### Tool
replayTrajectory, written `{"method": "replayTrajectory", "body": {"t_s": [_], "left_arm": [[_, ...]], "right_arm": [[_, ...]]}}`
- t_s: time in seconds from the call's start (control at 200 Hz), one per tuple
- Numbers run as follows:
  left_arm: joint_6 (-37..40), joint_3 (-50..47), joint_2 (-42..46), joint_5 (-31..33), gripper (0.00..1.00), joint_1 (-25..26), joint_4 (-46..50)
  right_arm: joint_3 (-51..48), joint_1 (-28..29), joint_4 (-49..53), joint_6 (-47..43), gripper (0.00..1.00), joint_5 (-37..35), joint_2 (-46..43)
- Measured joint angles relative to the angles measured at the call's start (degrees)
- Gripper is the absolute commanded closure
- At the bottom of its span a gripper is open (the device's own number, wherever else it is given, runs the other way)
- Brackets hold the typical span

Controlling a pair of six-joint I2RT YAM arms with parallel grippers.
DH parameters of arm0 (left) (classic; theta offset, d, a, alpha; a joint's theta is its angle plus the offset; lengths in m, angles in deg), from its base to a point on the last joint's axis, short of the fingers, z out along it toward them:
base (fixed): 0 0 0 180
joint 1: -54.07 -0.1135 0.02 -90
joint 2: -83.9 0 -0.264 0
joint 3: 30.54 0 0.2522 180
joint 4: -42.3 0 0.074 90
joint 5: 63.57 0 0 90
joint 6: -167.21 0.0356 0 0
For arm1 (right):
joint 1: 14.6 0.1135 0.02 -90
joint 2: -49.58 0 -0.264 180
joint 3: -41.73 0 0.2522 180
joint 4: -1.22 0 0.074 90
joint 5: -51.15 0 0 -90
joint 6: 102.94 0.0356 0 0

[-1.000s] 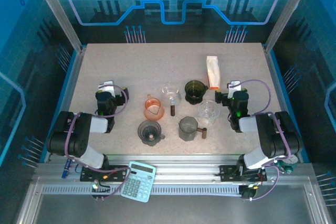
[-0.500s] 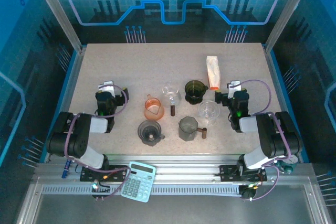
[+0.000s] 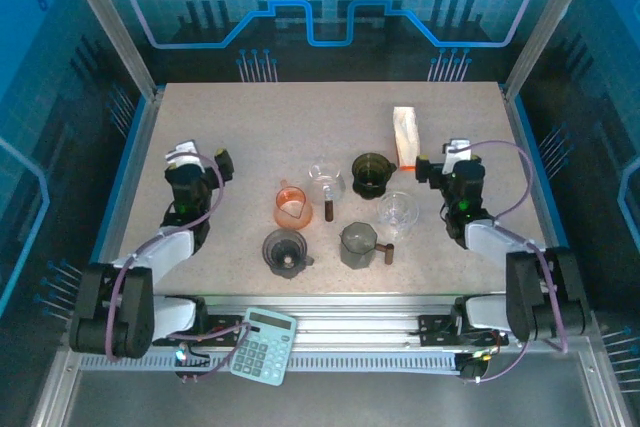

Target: Place the coffee filter in the dripper

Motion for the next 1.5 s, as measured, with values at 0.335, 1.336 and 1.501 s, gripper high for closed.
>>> {"method": "replayTrajectory", "body": {"t_s": [0.335,1.336,1.501], "left_arm": [[-31.2,7.8,9.9,4.4,0.01,-3.5,22.4],[-35.7,13.2,21.2,-26.4,0.08,14.2,57.9],[-35.7,13.0,21.2,-27.0,0.14,14.6,60.4]], "right_arm": [[6.8,-1.2,16.2,20.6,0.0,-1.4,-8.1],[12.6,29.7,53.1,20.0,0.06,20.3,-11.3],[13.0,31.9,53.2,20.1,0.08,20.0,-8.7]]}}
